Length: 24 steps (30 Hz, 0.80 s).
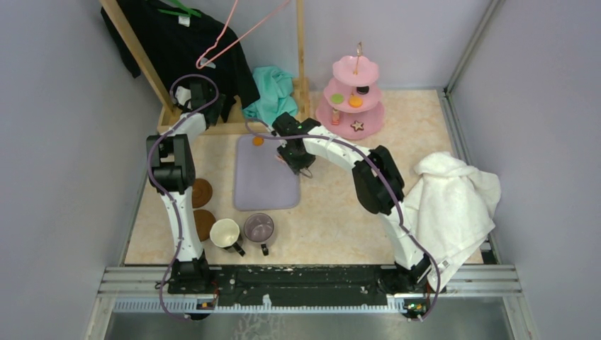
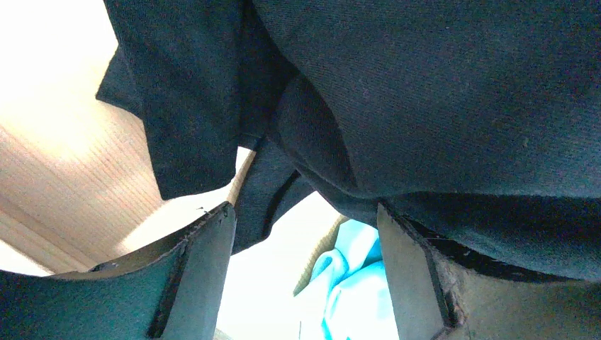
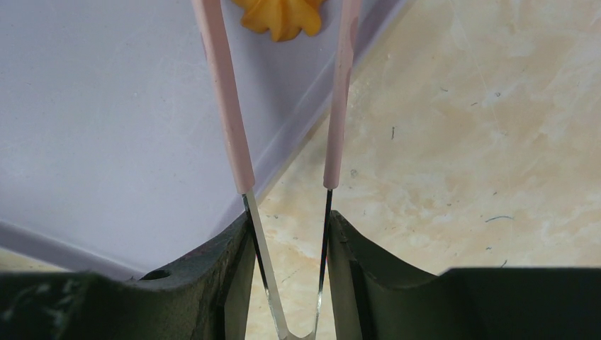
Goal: Serve the afternoon tea
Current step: Pick up the desert from the tray.
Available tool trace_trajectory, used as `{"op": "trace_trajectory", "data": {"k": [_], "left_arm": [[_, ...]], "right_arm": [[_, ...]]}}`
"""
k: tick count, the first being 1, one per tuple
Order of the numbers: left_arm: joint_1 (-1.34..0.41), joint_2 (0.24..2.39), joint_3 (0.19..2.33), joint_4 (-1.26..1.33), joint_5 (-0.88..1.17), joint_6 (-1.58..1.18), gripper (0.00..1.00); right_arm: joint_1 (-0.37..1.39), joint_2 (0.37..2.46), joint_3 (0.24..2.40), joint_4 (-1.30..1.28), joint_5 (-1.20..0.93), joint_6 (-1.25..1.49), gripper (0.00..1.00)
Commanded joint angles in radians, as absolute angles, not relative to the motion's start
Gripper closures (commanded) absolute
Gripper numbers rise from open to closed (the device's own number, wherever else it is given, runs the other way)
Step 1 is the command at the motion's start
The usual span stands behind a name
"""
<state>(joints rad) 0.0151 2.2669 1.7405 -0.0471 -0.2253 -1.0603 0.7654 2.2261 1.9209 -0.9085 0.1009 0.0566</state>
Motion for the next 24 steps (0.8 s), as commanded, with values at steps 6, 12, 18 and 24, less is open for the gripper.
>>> {"op": "trace_trajectory", "data": {"k": [6, 12, 18, 24], "left_arm": [[0.018, 2.280, 1.765, -0.055, -0.236, -1.042, 0.21], [0.019, 2.275, 1.759, -0.054, -0.236, -1.040, 0.21], [0.018, 2.272, 1.755, -0.053, -0.236, -1.041, 0.21], [0.018, 2.266, 1.749, -0.052, -0.235, -1.041, 0.21]], "right_arm": [[0.771, 2.229, 1.980, -0.947, 0.066, 0.085, 0.60], [0.770, 2.226, 1.977, -0.960, 0.044, 0.114, 0.60], [0.769, 2.231, 1.974, -0.992, 0.062, 0.135, 0.60], [0.765, 2.226, 1.963, -1.005, 0.062, 0.145, 0.59]]}}
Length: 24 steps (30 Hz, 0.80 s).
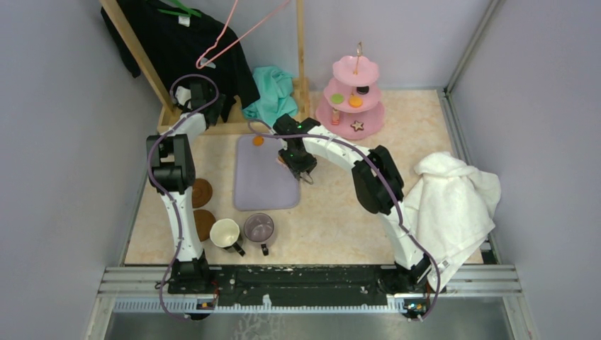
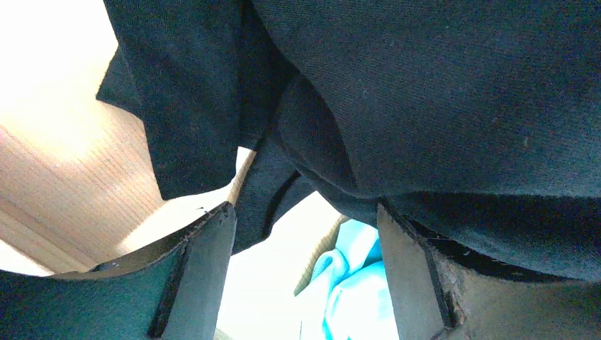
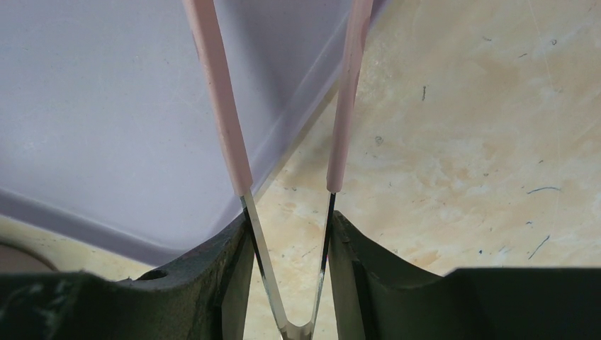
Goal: Serve the afternoon tea
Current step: Pick up the desert from the tray.
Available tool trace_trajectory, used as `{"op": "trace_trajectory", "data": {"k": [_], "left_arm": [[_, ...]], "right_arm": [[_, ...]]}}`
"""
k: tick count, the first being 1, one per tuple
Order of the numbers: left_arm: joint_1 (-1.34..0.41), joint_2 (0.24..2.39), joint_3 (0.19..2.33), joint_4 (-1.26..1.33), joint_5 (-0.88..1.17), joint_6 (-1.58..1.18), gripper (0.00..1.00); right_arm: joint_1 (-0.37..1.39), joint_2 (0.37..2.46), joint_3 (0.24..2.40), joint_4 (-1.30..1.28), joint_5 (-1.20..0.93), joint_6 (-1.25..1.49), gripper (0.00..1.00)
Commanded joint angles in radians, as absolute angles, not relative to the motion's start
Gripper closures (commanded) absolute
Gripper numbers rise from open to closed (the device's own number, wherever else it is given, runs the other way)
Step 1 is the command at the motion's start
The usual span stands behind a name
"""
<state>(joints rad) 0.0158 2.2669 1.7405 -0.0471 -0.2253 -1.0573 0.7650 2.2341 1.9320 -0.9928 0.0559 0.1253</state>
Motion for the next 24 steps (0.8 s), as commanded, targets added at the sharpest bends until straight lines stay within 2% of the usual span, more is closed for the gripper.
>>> {"op": "trace_trajectory", "data": {"k": [1, 9, 20, 24], "left_arm": [[0.018, 2.266, 1.749, -0.052, -0.235, -1.041, 0.21], [0.018, 2.261, 1.739, -0.050, -0.238, -1.041, 0.21], [0.018, 2.256, 1.735, -0.048, -0.239, -1.039, 0.21], [0.018, 2.251, 1.735, -0.049, -0.238, -1.038, 0.21]], "right_arm": [[0.765, 2.224, 1.958, -1.005, 0.059, 0.145, 0.59], [0.763, 2.233, 1.954, -1.000, 0.010, 0.140, 0.62], [0.755, 2.223, 1.968, -1.009, -0.014, 0.139, 0.86], [0.754, 2.209, 1.968, -1.006, -0.010, 0.139, 0.89]]}}
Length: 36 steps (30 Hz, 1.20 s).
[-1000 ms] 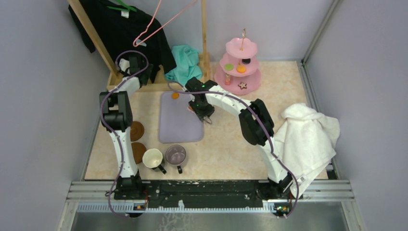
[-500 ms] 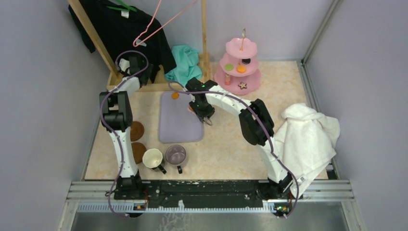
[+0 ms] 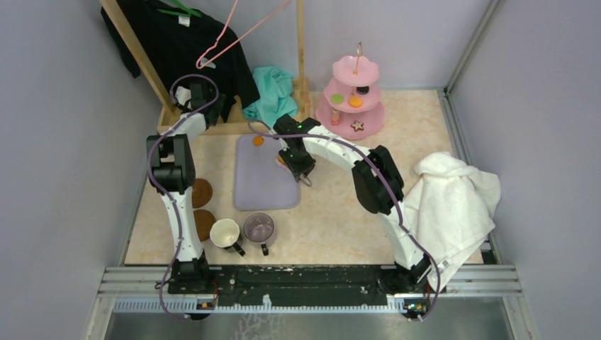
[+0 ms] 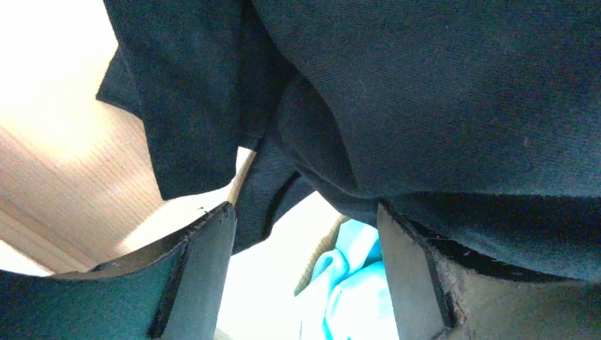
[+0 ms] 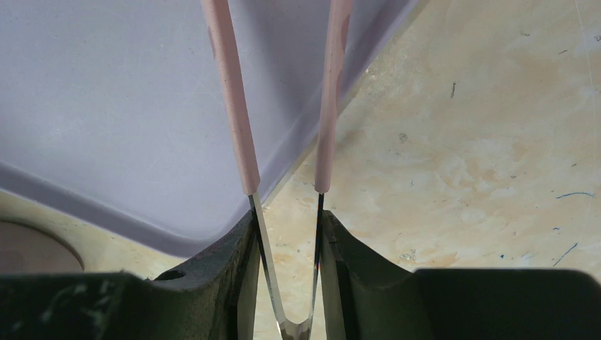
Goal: Serve the afternoon tea
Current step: Pick up the desert from the tray.
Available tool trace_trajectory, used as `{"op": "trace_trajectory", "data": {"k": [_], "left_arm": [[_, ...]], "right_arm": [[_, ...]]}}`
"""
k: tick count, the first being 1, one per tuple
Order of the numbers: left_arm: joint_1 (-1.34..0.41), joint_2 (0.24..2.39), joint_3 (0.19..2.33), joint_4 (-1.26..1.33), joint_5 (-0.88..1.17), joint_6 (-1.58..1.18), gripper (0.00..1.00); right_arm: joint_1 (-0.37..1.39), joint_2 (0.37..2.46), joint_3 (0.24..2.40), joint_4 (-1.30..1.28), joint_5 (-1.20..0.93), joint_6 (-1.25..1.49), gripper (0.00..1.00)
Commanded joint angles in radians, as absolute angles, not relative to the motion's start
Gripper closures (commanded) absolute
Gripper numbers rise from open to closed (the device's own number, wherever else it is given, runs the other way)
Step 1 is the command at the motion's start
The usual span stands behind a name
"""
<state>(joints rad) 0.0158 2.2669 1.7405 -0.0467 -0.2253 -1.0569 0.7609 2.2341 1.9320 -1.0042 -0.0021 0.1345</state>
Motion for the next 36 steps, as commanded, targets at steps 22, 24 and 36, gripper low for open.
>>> {"op": "trace_trajectory", "data": {"k": [22, 24, 36], "left_arm": [[0.019, 2.229, 1.748, -0.052, -0.261, -1.024, 0.21], [0.019, 2.231, 1.755, -0.054, -0.261, -1.022, 0.21], [0.021, 2.228, 1.763, -0.054, -0.256, -1.031, 0.21]], "right_arm": [[0.725, 2.101, 1.976, -0.984, 0.016, 0.135, 1.00], [0.724, 2.096, 1.986, -0.989, 0.022, 0.135, 1.00], [0.695, 2.061, 2.180, -1.089, 0.066, 0.126, 1.00]]}}
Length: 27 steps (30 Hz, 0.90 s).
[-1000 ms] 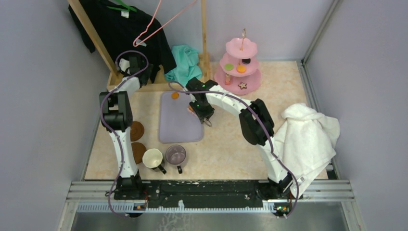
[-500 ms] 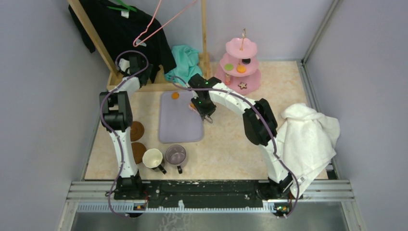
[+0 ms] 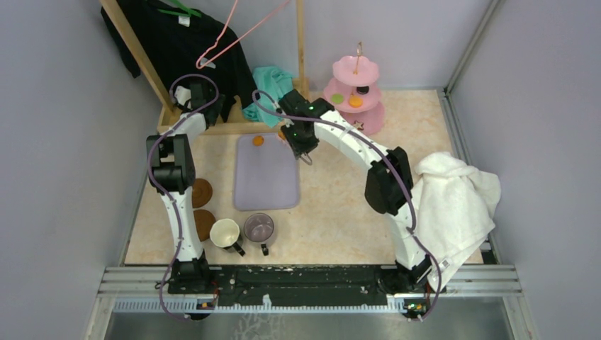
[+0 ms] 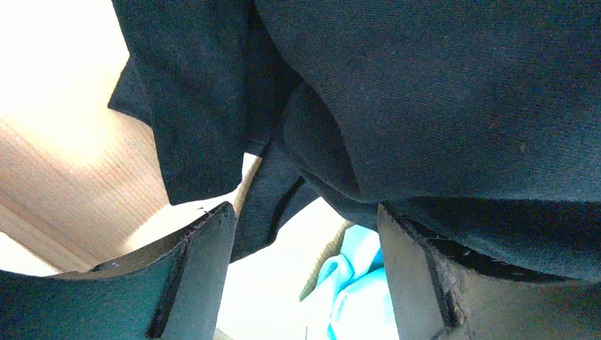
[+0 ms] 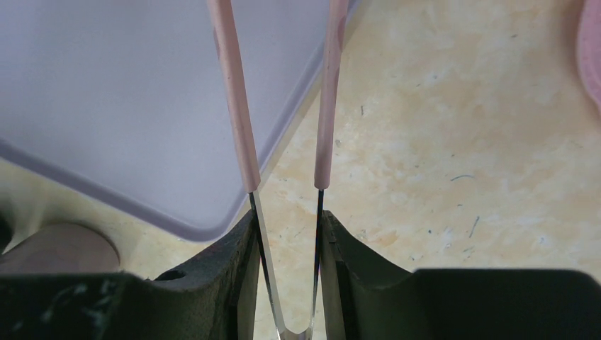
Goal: Serve the afternoon tea
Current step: Pick up the desert from the tray, then place the desert on the desert table.
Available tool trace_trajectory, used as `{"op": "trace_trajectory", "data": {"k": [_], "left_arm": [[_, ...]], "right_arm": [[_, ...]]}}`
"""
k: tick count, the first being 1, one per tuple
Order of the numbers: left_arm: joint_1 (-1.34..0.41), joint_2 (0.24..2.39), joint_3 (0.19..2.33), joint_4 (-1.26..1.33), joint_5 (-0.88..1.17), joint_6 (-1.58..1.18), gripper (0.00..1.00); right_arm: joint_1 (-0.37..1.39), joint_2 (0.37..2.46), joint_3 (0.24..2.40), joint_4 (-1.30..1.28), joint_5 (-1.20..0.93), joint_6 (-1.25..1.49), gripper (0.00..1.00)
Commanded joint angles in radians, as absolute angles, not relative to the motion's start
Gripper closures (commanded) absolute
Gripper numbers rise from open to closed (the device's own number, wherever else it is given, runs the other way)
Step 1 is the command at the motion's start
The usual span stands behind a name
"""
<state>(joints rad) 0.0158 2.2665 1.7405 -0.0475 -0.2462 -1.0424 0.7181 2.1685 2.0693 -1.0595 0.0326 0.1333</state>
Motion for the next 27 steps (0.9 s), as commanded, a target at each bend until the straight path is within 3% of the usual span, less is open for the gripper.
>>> {"op": "trace_trajectory", "data": {"k": [1, 27], "left_arm": [[0.020, 2.228, 1.763, -0.053, -0.256, -1.032, 0.21], [0.019, 2.254, 1.814, -0.067, -0.261, -1.019, 0.21]], "right_arm": [[0.687, 2.054, 2.194, -1.099, 0.069, 0.127, 1.00], [0.439, 1.880, 2.248, -1.116, 0.144, 0.140, 1.00]]}}
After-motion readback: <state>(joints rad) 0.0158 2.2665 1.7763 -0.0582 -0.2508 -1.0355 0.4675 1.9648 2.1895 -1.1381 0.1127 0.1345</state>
